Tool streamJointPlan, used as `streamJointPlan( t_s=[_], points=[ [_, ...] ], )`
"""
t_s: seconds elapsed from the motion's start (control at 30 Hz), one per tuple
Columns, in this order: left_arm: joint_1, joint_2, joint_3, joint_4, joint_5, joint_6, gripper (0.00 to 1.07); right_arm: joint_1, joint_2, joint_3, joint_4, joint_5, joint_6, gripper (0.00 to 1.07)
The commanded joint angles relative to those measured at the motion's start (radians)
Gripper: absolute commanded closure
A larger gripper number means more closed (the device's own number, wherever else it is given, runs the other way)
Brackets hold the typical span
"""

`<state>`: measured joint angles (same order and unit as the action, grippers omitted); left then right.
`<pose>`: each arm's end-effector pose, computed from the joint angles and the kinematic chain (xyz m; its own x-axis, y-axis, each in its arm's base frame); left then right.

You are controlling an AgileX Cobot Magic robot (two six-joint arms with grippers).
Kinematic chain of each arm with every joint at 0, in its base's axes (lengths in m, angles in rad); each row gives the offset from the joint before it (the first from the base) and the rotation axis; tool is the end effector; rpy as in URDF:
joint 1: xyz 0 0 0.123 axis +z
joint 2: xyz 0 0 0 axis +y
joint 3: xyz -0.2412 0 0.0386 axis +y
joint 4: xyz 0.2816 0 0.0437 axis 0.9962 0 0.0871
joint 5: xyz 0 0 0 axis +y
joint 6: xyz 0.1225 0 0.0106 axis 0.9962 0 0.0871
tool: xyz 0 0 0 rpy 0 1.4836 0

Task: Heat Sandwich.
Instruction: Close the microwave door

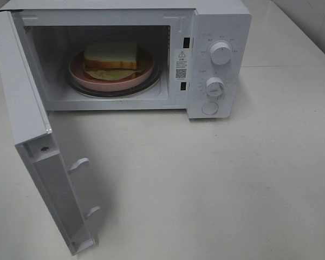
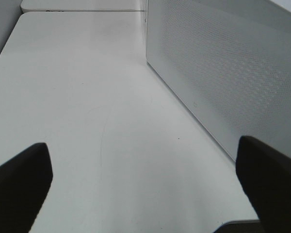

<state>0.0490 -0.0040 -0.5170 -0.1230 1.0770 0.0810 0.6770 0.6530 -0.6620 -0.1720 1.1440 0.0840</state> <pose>0.0909 -0.0089 0.2837 -0.4473 0.0004 -0.8944 0.0578 0.9979 -0.0284 0.1478 0.0942 0.2415 -0.6798 -0.5309 -0.5059 -0.5493 0.8257 -0.1284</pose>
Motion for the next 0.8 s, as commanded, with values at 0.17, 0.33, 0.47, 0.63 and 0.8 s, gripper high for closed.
streamJointPlan(
  t_s=[0.17, 0.33, 0.47, 0.63, 0.8],
  points=[
    [0.005, -0.020, 0.001, -0.003, -0.010, -0.005, 0.09, 0.002, -0.150, 0.004, -0.003, 0.098, 0.011, 0.32],
    [0.005, -0.020, 0.001, -0.003, -0.010, -0.005, 0.09, 0.002, -0.237, 0.004, -0.004, 0.098, 0.010, 0.32],
    [0.005, -0.020, 0.001, -0.003, -0.010, -0.005, 0.09, 0.002, -0.277, 0.006, -0.004, 0.098, 0.010, 0.32],
    [0.005, -0.020, 0.001, -0.003, -0.010, -0.005, 0.09, 0.002, -0.330, 0.008, -0.009, 0.096, 0.022, 0.32],
    [0.005, -0.020, 0.001, -0.003, -0.010, -0.005, 0.09, -0.004, -0.398, 0.063, -0.010, 0.048, 0.048, 0.32]
  ],
)
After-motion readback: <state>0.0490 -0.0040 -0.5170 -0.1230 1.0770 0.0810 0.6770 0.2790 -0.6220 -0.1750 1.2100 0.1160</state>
